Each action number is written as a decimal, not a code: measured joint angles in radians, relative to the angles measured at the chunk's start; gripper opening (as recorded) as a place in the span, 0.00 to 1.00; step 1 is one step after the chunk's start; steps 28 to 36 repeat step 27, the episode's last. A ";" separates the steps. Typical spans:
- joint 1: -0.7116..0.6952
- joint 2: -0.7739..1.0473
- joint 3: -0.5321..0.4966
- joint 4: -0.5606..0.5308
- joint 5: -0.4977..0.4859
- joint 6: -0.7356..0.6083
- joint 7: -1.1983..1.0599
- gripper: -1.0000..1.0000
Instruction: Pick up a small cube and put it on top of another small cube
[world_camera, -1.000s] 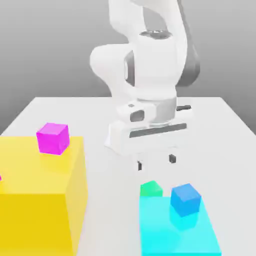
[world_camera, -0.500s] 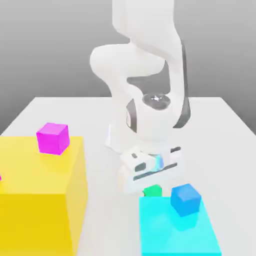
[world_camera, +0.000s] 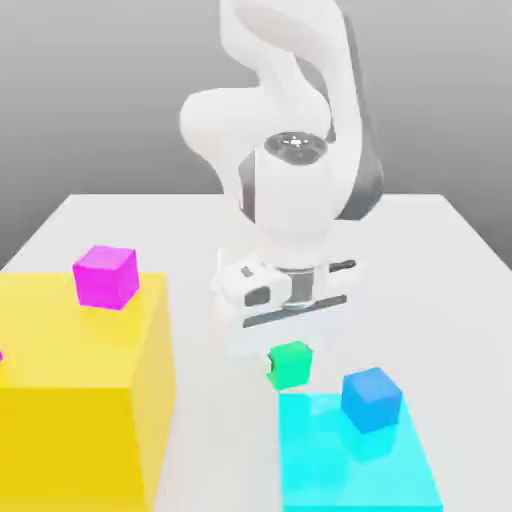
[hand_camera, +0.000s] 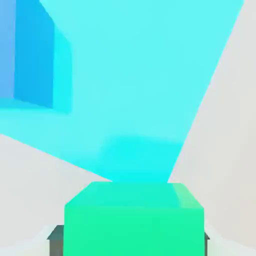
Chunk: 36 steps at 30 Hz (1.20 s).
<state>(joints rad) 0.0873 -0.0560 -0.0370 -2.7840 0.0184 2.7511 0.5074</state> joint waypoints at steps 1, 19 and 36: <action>-0.016 0.000 -0.009 0.036 0.003 -0.029 0.003 0.00; -0.378 0.036 -0.200 0.687 -0.012 -0.669 0.332 0.00; -0.460 0.097 -0.159 0.657 -0.001 -0.584 0.358 1.00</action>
